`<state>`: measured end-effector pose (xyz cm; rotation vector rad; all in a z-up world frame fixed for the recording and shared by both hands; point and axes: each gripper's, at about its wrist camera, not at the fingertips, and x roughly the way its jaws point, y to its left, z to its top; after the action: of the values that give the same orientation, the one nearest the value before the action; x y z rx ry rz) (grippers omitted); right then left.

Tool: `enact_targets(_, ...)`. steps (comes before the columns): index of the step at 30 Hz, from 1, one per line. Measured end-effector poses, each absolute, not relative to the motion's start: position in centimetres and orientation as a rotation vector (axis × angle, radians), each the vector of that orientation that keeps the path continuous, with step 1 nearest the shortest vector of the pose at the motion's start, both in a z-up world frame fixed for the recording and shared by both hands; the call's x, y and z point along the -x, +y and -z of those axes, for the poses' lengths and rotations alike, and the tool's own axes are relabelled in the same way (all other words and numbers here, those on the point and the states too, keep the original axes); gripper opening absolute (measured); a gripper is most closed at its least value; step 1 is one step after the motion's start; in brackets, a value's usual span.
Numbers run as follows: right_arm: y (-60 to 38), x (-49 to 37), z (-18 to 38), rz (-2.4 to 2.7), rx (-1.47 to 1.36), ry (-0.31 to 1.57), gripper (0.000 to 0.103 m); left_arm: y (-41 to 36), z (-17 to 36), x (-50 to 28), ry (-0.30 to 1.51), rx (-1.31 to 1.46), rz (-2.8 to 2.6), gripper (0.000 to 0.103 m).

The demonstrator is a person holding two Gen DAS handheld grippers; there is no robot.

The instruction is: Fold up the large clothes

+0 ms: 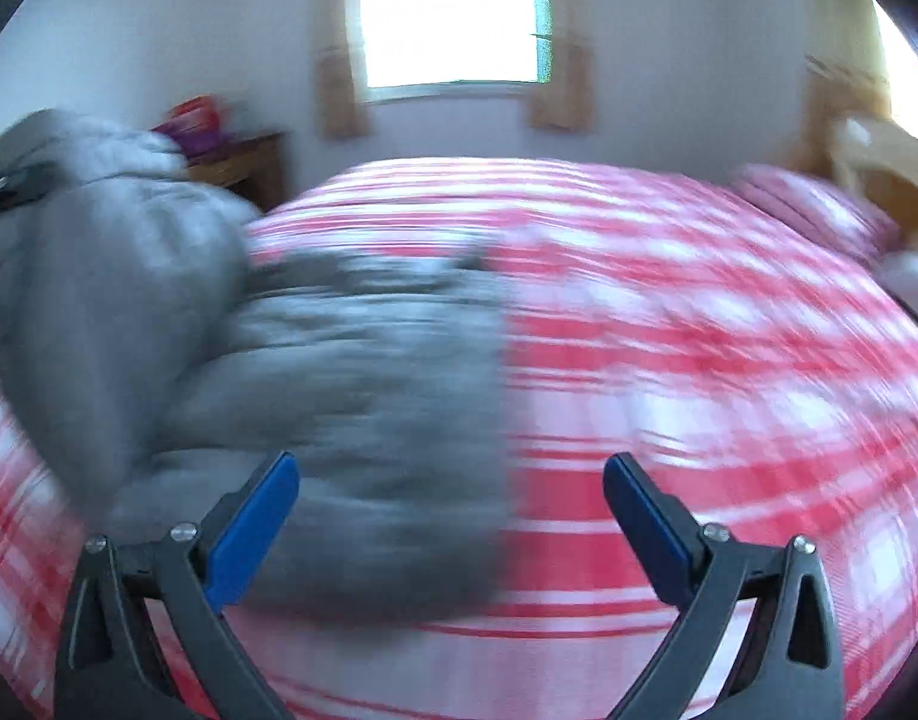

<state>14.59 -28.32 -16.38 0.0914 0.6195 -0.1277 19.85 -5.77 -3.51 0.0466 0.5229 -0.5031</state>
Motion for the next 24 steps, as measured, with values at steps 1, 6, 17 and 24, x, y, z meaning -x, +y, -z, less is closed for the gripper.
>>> enact_targets(1, -30.3, -14.7, 16.6, 0.16, -0.12, 0.623, 0.103, -7.2, 3.9, -19.7, 0.52, -0.086, 0.515, 0.007)
enact_targets(6, -36.6, -14.2, 18.5, 0.283, -0.221, 0.653, 0.103, -17.2, 9.7, -18.8, 0.52, -0.397, 0.553, 0.008)
enact_targets(17, -40.7, -11.8, 19.9, 0.323, -0.337, 0.686, 0.103, -23.3, 14.9, -14.2, 0.39, -0.774, 0.501, 0.025)
enact_targets(24, -41.6, -11.9, 17.0, 0.344, -0.312, 0.64, 0.103, -18.9, 8.0, -10.8, 0.276, -0.589, 0.539, 0.087)
